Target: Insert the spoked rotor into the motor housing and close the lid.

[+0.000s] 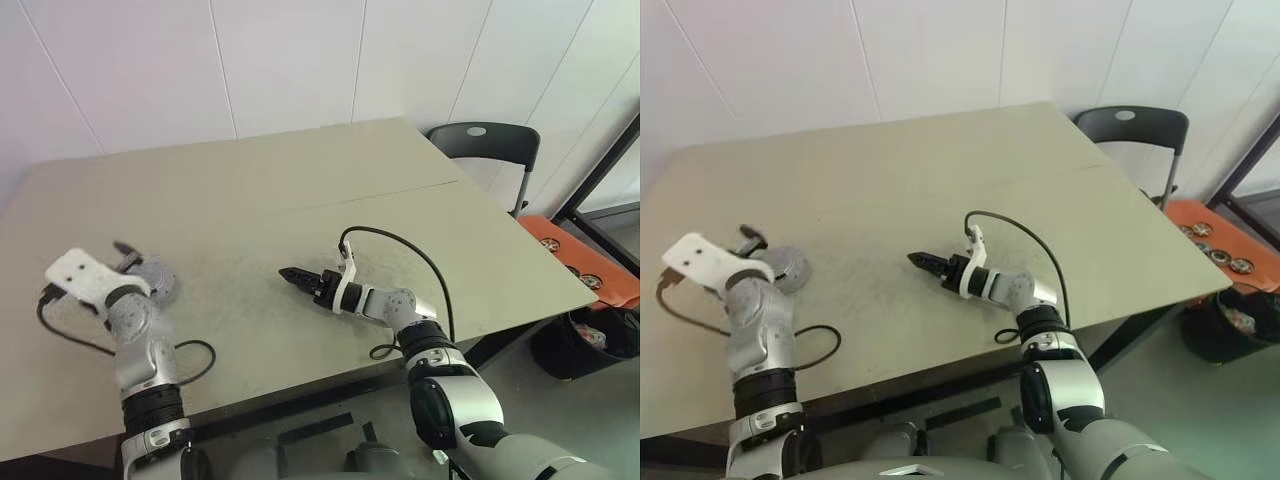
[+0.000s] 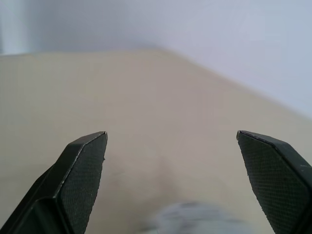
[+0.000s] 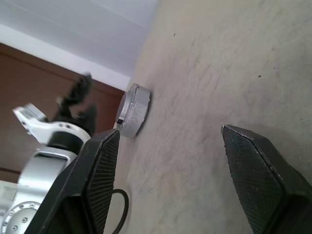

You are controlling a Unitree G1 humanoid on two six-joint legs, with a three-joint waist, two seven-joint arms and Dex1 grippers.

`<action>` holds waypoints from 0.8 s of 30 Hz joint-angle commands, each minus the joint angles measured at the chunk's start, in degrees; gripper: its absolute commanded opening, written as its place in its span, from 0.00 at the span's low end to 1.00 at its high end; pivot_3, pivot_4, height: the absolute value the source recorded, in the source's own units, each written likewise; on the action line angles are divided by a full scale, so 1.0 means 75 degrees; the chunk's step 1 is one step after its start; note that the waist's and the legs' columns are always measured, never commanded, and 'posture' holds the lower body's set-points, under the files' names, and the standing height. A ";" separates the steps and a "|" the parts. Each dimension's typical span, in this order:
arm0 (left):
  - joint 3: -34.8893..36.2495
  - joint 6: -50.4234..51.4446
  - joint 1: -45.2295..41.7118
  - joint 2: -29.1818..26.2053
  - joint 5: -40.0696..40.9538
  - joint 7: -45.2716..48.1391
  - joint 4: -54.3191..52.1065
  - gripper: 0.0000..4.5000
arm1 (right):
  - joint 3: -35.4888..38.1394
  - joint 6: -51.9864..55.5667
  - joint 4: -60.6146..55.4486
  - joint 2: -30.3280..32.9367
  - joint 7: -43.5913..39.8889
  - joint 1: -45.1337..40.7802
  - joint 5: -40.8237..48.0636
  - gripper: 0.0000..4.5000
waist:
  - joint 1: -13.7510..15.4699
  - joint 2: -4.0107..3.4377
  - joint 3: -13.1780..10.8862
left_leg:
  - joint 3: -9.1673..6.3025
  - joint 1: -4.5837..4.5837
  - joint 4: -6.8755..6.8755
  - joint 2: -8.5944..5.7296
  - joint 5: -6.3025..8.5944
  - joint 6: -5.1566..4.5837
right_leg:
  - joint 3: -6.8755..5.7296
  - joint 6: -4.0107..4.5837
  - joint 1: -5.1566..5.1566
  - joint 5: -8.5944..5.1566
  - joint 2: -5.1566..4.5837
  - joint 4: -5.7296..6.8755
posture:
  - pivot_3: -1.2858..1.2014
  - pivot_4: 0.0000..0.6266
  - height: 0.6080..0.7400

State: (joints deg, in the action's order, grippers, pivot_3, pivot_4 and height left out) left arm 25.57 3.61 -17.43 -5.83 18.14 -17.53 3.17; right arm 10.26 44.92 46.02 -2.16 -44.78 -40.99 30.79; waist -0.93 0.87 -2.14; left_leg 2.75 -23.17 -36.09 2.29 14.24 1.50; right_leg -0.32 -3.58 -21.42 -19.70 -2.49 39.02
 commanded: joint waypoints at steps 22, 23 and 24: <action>-0.2659 -0.1419 0.0672 -0.2119 0.0440 0.7895 0.0285 1.00 | -0.2044 -0.4514 -0.5270 0.2608 0.0214 0.1495 -0.2765 0.99 | -0.0025 -0.0029 -0.0018 | 0.0009 -0.0003 0.0000 0.0008 0.0004 -0.0013 | 0.0009 -0.0003 -0.0007 0.0000 0.0011 -0.0006 | 0.52 0.00 1.00; -0.2665 -0.1391 0.0722 -0.2162 0.0473 0.8005 0.0237 1.00 | -0.2115 -0.4625 -0.5247 0.2636 0.0199 0.1553 -0.2827 0.99 | -0.0022 -0.0029 -0.0018 | 0.0009 -0.0001 -0.0001 0.0008 0.0004 -0.0013 | 0.0009 -0.0003 -0.0004 0.0000 0.0011 -0.0006 | 0.52 0.00 1.00; -0.2676 -0.1360 0.0772 -0.2192 0.0499 0.8106 0.0192 1.00 | -0.2165 -0.4699 -0.5209 0.2658 0.0196 0.1594 -0.2884 0.99 | -0.0020 -0.0030 -0.0018 | 0.0009 0.0000 -0.0004 0.0008 0.0004 -0.0013 | 0.0009 -0.0003 -0.0002 0.0000 0.0011 -0.0005 | 0.52 0.00 1.00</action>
State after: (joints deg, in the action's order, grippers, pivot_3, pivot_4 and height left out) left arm 4.91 -5.76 -11.61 -21.49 20.83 41.71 6.64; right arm -5.63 11.90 8.52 17.18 -43.05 -28.54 9.79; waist -1.07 0.65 -2.28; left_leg 2.82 -23.17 -36.14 2.36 14.26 1.40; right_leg -0.25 -3.61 -21.44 -19.69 -2.41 39.00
